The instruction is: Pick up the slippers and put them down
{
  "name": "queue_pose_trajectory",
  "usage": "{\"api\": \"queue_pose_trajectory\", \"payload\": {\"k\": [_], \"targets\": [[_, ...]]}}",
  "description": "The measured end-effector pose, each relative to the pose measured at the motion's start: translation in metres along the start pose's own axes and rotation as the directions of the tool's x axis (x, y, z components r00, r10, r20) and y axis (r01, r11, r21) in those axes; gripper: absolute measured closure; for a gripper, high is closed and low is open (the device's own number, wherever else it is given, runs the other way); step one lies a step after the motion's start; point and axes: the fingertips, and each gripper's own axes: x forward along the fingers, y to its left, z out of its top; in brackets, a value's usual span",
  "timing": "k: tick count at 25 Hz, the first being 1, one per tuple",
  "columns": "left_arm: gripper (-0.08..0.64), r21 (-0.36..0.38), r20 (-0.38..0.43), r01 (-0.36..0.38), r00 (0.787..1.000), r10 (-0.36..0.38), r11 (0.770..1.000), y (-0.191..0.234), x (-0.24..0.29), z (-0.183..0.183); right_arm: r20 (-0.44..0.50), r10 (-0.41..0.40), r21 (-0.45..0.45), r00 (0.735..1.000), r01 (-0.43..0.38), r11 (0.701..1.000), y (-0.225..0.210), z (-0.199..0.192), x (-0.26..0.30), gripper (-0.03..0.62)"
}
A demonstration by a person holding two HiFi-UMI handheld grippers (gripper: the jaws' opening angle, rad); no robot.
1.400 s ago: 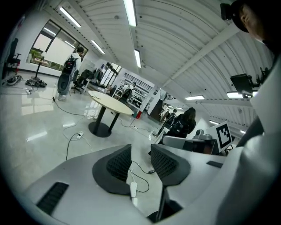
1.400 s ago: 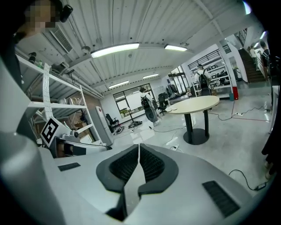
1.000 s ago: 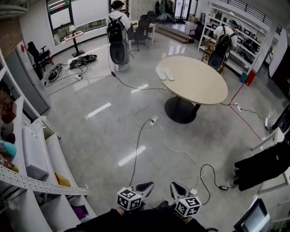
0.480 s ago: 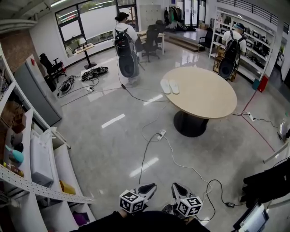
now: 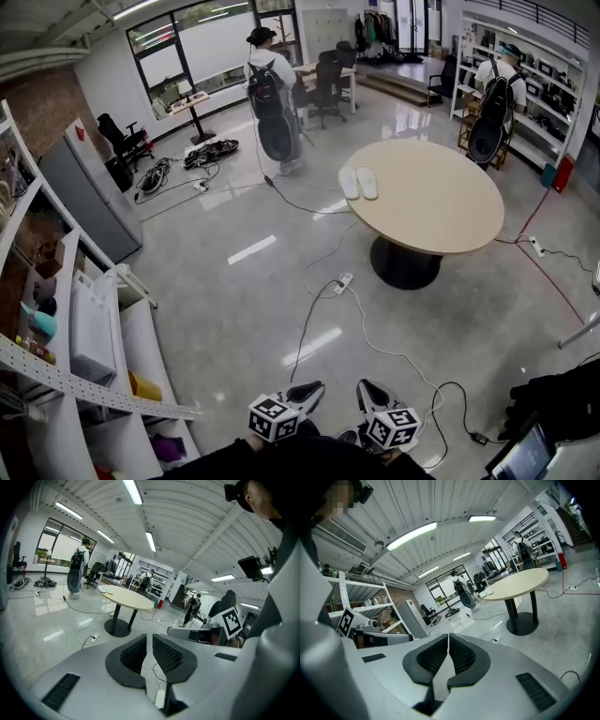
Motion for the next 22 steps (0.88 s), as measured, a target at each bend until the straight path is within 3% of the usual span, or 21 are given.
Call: {"api": "queue_pose_trajectory", "payload": {"k": [4,8,15,22], "targets": [[0.526,-0.012,0.004,0.006,1.0,-0.006,1.0,0.021,0.021,0.014,-0.009,-0.003,0.0,1.0,0.003,1.0,-0.015,0.011,0.025,0.571],[0.526,-0.004,0.018,0.059,0.998,-0.059,0.998,0.044,0.041,0.05,0.003,-0.06,-0.013,0.998,0.06,0.998,-0.03,0.044,0.052,0.571],[0.523,-0.026,0.082,0.108,0.991,-0.106,0.994,0.123,0.076,0.114,0.024,-0.141,-0.084,0.99,0.143,0.986,-0.042,0.096,0.122,0.571],[0.478,-0.091,0.054,0.135,0.99,-0.131,0.987,0.204,0.093,0.123,-0.026,-0.196,-0.075,0.98,0.193,0.978,-0.041,0.094,0.193,0.571]]}}
